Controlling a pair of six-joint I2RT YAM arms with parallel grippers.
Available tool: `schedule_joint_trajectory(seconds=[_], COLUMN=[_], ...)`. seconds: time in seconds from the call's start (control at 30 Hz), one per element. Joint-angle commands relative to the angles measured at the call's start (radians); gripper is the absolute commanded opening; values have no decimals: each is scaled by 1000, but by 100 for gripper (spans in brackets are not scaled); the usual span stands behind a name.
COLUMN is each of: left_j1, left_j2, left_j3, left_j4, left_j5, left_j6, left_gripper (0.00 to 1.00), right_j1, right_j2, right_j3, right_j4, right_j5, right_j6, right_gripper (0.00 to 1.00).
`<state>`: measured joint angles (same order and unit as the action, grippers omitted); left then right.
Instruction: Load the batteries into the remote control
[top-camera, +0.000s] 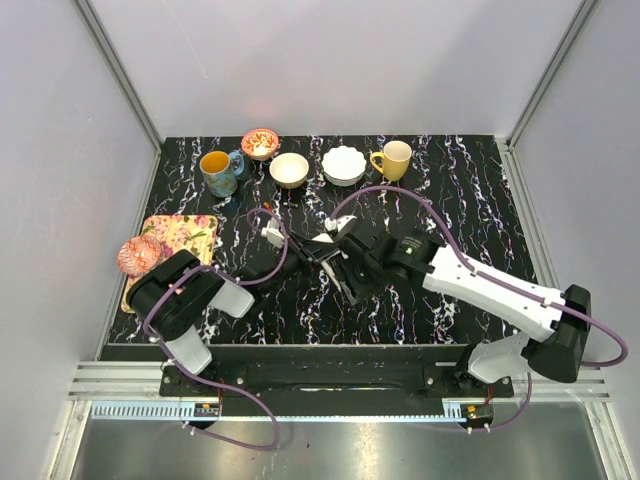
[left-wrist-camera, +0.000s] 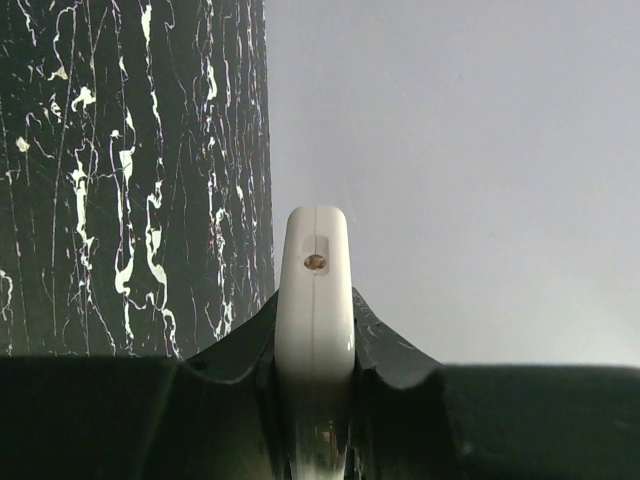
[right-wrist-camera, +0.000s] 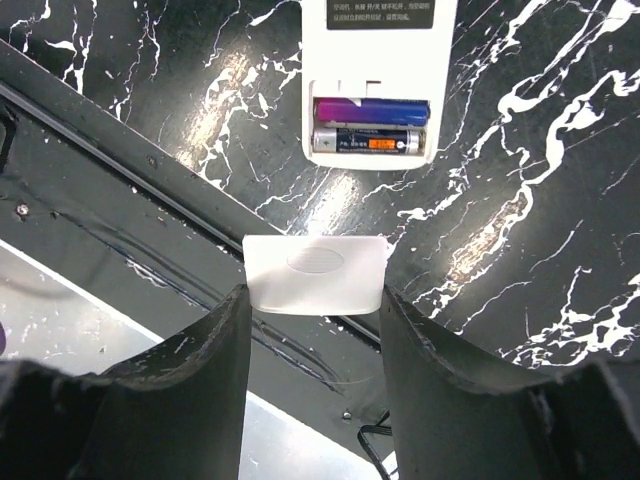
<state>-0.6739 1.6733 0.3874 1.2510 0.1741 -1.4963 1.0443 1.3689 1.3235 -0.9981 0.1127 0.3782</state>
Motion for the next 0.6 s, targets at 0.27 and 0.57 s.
schedule_joint_trajectory(seconds=[0.27, 0.57], left_j1=[-3, -3], left_j2=[14, -1], left_j3=[54, 38], left_j4=[415, 415], left_j5=[73, 51], left_j6=[56, 74], left_gripper=[0, 0], right_j1=[-104, -151], right_j2=[139, 229], right_j3=[173, 240], right_j4=[-120, -206], right_j5=[-168, -183], right_j6=[-110, -154], right_gripper=[0, 0])
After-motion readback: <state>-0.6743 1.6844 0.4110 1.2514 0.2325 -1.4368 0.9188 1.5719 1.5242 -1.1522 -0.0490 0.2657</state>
